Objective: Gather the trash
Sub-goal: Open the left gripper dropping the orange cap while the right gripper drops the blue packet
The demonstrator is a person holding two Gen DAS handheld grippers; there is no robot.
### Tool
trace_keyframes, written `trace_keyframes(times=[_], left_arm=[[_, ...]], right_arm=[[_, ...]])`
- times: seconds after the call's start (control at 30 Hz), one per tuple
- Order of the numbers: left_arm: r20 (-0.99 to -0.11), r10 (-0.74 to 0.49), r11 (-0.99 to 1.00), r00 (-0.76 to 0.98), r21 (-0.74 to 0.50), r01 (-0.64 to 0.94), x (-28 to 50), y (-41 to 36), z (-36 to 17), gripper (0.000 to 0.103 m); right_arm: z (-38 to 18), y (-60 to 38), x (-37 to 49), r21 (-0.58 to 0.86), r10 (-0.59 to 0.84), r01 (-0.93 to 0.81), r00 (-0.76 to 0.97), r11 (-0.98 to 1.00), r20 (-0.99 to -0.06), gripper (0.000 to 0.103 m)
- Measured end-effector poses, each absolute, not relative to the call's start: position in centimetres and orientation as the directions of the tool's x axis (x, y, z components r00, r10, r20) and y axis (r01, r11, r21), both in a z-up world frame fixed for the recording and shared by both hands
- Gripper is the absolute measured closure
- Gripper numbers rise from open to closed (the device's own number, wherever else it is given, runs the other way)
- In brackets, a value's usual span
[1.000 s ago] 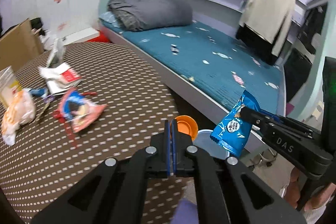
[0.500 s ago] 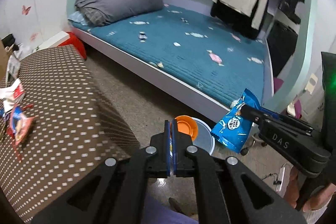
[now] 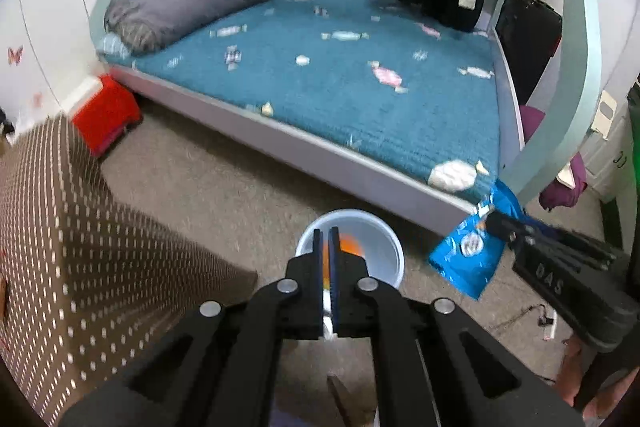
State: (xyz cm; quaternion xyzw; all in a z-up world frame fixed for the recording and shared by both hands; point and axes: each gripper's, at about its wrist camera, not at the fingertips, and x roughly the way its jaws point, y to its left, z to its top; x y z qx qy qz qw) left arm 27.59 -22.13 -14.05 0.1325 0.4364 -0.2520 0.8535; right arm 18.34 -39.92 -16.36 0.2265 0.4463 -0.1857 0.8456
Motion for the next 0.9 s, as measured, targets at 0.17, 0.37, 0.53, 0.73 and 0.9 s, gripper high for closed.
trace_keyframes(times=[0.17, 0.37, 0.53, 0.73, 0.9], left_arm=[[-0.783, -0.348, 0.823, 0.516, 0.009, 0.568, 27.8, -23.6, -13.7, 0.032], [-0.805, -0.31, 0.839, 0.505, 0.018, 0.544, 28.8, -23.0, -14.8, 0.032], [-0.815, -0.272, 0.867, 0.512, 0.024, 0.498, 29.8, -20.7, -15.1, 0.032], [-0.817, -0.242, 0.895, 0.523, 0.021, 0.445, 30.6, -18.1, -15.0, 0.032], [-0.816, -0.24, 0.9, 0.526, 0.016, 0.435, 30.7, -17.2, -14.7, 0.032]], right_arm=[[-16.6, -41.0, 17.9, 0.211, -0.131, 0.543, 0.522, 0.813, -0.843, 0.081], [-17.7, -40.5, 19.1, 0.208, -0.11, 0.534, 0.503, 0.82, -0.858, 0.081], [-17.8, -38.9, 21.3, 0.203, -0.084, 0.487, 0.504, 0.85, -0.86, 0.079], [-16.2, -37.9, 22.8, 0.147, -0.168, 0.492, 0.539, 0.858, -0.825, 0.017], [-16.8, -37.3, 22.7, 0.134, -0.148, 0.469, 0.516, 0.873, -0.844, 0.017]])
